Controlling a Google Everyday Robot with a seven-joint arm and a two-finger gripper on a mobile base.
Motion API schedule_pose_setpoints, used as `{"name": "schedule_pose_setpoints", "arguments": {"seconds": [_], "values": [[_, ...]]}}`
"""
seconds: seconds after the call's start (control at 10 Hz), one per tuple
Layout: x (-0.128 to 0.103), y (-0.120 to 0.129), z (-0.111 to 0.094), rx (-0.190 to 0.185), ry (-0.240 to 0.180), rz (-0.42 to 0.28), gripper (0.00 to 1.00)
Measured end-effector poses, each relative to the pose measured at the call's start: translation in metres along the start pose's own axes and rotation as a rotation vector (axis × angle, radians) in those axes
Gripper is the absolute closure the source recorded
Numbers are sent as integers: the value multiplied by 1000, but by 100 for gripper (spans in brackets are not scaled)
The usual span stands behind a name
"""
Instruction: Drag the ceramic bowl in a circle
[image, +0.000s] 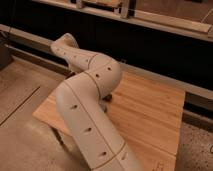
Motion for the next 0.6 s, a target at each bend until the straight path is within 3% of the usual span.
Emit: {"name": "schedule_pose_setpoints", "arguments": {"seconds": [0.1,0.2,0.6], "values": [[0,1,-2,-13,2,2,81],[2,1,-7,-38,8,7,74],[4,-6,-11,-66,18,26,37]]}}
